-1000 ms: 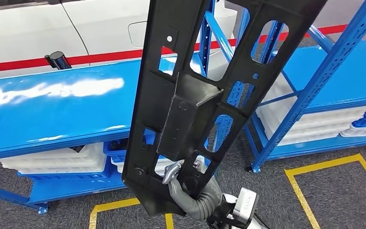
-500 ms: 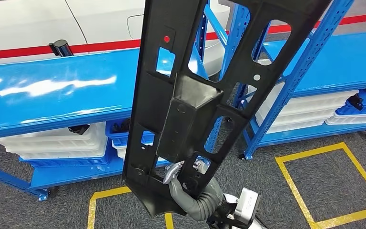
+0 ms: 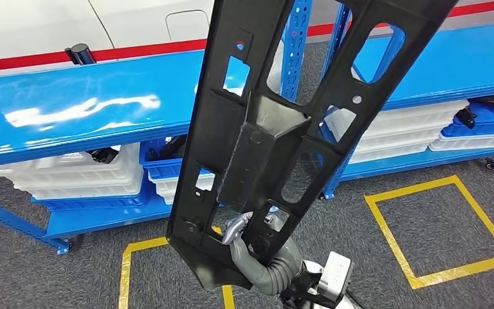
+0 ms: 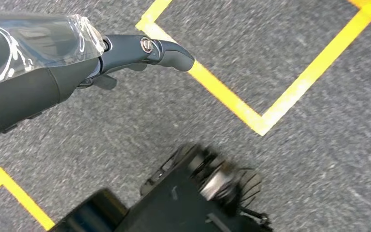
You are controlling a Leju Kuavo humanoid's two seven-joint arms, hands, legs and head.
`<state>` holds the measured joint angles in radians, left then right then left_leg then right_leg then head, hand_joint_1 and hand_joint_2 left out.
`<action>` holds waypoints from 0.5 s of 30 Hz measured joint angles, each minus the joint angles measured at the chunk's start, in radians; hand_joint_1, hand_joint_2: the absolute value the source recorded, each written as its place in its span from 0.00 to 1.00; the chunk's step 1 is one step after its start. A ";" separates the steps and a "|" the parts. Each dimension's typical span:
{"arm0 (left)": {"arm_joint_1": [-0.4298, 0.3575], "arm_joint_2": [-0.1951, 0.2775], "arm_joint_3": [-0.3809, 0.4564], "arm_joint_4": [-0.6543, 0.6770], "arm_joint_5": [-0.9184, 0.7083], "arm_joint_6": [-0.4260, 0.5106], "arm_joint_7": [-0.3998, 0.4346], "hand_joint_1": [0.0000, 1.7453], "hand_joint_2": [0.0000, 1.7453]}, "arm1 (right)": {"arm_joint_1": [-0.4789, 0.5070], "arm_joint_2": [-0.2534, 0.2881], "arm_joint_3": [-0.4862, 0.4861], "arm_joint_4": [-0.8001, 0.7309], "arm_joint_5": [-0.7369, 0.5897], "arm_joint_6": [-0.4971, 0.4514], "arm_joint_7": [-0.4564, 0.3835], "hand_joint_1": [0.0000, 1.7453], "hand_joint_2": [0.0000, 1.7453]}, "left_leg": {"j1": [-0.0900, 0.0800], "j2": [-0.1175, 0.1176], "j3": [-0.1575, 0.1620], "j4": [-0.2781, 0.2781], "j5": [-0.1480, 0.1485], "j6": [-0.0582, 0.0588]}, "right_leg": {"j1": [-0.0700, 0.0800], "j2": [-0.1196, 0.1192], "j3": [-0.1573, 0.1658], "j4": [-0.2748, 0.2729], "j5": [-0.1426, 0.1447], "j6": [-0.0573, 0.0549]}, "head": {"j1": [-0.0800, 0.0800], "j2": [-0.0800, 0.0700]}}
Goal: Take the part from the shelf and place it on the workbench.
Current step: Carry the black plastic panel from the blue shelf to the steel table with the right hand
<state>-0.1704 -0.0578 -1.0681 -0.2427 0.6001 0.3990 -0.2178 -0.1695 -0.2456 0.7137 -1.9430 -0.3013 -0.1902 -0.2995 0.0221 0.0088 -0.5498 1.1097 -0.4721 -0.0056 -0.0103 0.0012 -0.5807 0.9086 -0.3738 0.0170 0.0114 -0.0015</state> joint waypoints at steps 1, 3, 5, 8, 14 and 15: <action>-0.001 0.000 0.000 0.000 0.000 0.000 0.000 0.00 1.00 | 0.000 0.000 0.000 -0.001 0.000 0.000 0.000 1.00 1.00 | 0.001 -0.004 0.059 -0.089 0.006 0.001 | 0.001 0.001 -0.009 0.001 0.009 0.006 | 0.000 0.000; -0.003 -0.001 0.000 0.000 0.000 0.000 0.000 0.00 1.00 | -0.001 0.000 0.000 -0.003 0.001 -0.001 0.000 1.00 1.00 | -0.002 -0.012 0.128 -0.204 -0.004 0.011 | 0.004 0.002 -0.020 0.002 0.029 0.017 | 0.001 0.000; -0.002 -0.002 0.000 0.000 0.000 0.000 0.000 0.00 1.00 | -0.001 0.000 0.000 -0.005 0.001 -0.001 -0.001 1.00 1.00 | -0.006 -0.013 0.122 -0.219 0.000 0.029 | 0.003 0.002 -0.028 -0.001 0.046 0.028 | 0.002 0.000; 0.000 -0.003 0.000 0.000 0.000 -0.001 0.000 0.00 1.00 | 0.000 -0.001 -0.001 -0.005 0.002 -0.002 -0.001 1.00 1.00 | -0.008 -0.005 0.089 -0.215 0.031 0.059 | -0.002 0.001 -0.067 0.083 -0.043 0.041 | 0.003 0.000; 0.000 -0.003 0.000 0.000 0.000 -0.002 0.001 0.00 1.00 | -0.002 -0.001 -0.001 -0.005 -0.002 -0.003 -0.002 1.00 1.00 | -0.033 0.000 0.009 -0.210 0.094 0.078 | 0.006 0.000 -0.057 0.304 -0.137 0.027 | 0.004 0.000; 0.000 -0.004 0.000 0.000 0.001 -0.002 0.001 0.00 1.00 | -0.003 -0.001 -0.001 -0.005 -0.002 -0.003 -0.002 1.00 1.00 | -0.036 0.000 -0.002 -0.209 0.103 0.079 | 0.011 0.000 -0.003 0.239 -0.116 0.015 | 0.005 0.000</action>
<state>-0.1705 -0.0616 -1.0677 -0.2427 0.6006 0.3967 -0.2171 -0.1724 -0.2464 0.7129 -1.9480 -0.3029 -0.1929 -0.3015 -0.0136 0.0086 -0.5514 0.9005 -0.3687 0.0735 0.0010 0.0016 -0.5837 1.1478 -0.4894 0.0324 0.0160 -0.0015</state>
